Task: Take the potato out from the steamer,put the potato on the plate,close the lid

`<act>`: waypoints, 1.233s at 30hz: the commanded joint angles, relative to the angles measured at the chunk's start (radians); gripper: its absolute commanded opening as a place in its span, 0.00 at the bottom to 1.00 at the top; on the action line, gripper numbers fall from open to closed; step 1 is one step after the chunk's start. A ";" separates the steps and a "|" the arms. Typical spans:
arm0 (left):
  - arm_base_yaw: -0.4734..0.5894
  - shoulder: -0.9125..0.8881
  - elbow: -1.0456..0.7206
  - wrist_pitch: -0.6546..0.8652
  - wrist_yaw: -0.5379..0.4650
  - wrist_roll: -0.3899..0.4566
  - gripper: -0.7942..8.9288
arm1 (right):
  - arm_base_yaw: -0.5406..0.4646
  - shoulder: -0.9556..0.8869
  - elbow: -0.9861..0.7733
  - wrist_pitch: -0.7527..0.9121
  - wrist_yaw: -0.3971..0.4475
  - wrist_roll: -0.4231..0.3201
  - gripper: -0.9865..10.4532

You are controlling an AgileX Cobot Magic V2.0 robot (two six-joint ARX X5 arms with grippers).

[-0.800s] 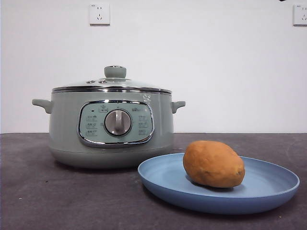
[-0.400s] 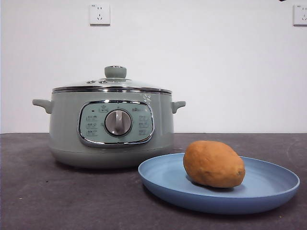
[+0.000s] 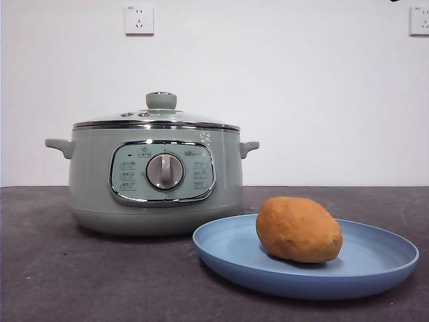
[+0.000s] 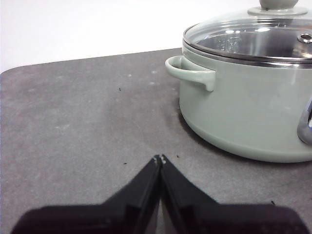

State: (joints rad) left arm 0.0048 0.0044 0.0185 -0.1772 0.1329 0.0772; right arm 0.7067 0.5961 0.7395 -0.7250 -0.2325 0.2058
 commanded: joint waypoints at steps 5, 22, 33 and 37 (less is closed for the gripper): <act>0.003 -0.003 -0.016 0.001 -0.001 -0.004 0.08 | 0.000 -0.002 0.004 0.005 0.003 0.006 0.09; 0.003 -0.003 -0.016 0.001 -0.002 -0.004 0.08 | -0.070 -0.038 0.001 0.037 0.078 -0.076 0.09; 0.003 -0.003 -0.016 0.001 -0.002 -0.004 0.08 | -0.474 -0.259 -0.210 0.345 0.074 -0.121 0.09; 0.003 -0.003 -0.016 0.001 -0.002 -0.004 0.08 | -0.552 -0.353 -0.347 0.486 0.079 -0.121 0.09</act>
State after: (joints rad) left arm 0.0048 0.0044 0.0181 -0.1772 0.1329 0.0776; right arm 0.1631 0.2546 0.4255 -0.2623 -0.1570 0.0933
